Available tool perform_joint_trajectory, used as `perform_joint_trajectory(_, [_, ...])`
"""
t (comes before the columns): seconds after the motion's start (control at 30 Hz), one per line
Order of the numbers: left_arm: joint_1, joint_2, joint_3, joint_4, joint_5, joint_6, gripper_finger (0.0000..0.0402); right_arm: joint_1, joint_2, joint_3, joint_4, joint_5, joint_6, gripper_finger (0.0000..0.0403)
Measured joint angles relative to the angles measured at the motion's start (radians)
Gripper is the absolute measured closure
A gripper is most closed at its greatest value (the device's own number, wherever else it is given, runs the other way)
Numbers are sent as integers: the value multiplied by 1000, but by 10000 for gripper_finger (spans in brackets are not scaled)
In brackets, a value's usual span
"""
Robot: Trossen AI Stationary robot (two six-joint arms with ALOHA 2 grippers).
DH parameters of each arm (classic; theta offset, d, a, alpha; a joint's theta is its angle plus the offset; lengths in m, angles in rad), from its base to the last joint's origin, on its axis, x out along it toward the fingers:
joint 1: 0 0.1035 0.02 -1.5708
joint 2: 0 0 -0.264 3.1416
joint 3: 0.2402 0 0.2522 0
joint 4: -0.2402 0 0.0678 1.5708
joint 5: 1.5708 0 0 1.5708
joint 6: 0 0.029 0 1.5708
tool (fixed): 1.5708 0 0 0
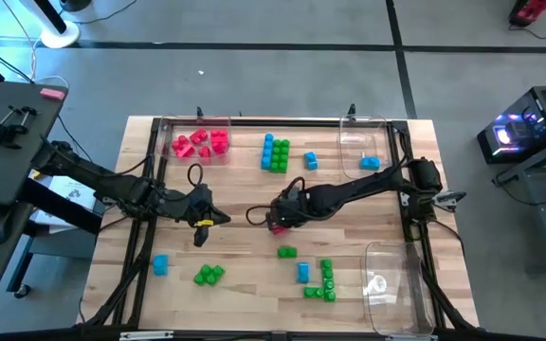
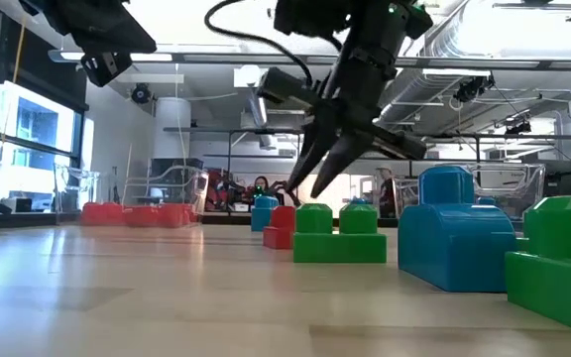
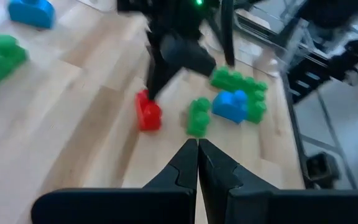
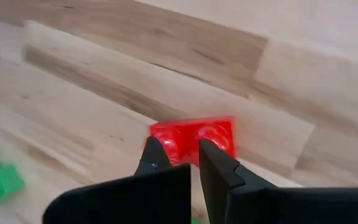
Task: Sort blocks
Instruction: Put the red game piece into the top left transparent bin
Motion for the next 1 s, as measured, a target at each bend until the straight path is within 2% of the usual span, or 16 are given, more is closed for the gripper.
perform_joint_trajectory(0.1, [-1, -22, 0, -26, 86, -1, 401, -7, -41, 0, 9, -3, -183, 403])
perform_joint_trajectory(0.27, [-16, -82, 0, -85, 132, -18, 401, -25, -110, 4, 59, -153, -655, 403])
perform_joint_trajectory(0.4, [-19, -134, 1, -98, 131, -19, 402, -28, -121, 4, 144, -259, -902, 402])
perform_joint_trajectory(0.53, [-19, -170, 1, -98, 130, -19, 401, -27, -105, 5, 117, -261, -1026, 393])
perform_joint_trajectory(0.63, [-18, -183, 1, -95, 131, -19, 401, -27, -88, 5, 50, -209, -1099, 365])
perform_joint_trajectory(0.77, [-18, -186, 1, -96, 115, -13, 401, -28, -86, 5, 51, -165, -1222, 306])
perform_joint_trajectory(1.0, [-18, -168, 1, -80, -41, -63, 402, -31, -73, 2, 19, -139, -1524, 216])
